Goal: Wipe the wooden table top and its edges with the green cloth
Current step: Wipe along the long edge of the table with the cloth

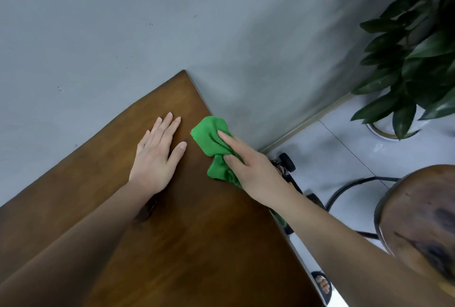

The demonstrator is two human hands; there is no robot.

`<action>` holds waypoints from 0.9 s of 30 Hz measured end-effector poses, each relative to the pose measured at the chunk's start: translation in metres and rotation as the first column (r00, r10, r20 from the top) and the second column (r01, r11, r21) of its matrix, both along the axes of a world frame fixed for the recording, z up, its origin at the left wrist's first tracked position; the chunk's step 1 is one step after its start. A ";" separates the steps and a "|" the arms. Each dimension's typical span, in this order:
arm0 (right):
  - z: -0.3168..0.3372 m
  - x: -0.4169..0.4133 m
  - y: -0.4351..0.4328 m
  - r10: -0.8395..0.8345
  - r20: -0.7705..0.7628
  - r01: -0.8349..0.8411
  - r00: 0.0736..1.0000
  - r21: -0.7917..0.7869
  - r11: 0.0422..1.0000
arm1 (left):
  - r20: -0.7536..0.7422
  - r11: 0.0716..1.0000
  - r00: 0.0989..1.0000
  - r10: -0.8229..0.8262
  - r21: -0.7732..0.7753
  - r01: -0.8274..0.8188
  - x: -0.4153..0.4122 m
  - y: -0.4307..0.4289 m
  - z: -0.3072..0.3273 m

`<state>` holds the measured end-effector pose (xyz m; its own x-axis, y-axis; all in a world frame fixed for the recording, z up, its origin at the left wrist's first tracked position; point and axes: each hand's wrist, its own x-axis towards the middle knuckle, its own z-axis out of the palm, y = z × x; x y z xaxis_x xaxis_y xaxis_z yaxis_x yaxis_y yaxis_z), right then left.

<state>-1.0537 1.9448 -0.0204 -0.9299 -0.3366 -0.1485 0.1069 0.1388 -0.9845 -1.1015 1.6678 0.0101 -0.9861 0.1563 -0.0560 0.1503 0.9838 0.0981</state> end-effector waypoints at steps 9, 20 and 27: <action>-0.003 0.133 0.055 -0.022 0.081 0.020 0.996 0.026 0.999 | 0.029 0.998 0.998 -0.058 -0.030 0.059 0.056 0.025 0.002; 0.003 0.039 0.012 -0.029 0.041 0.027 0.999 0.063 0.998 | 0.025 0.991 0.992 -0.126 -0.033 0.127 0.074 0.031 0.003; 0.011 0.023 0.001 -0.042 0.027 0.040 0.999 0.073 0.997 | 0.003 0.991 0.991 -0.135 -0.021 0.135 0.079 0.031 0.003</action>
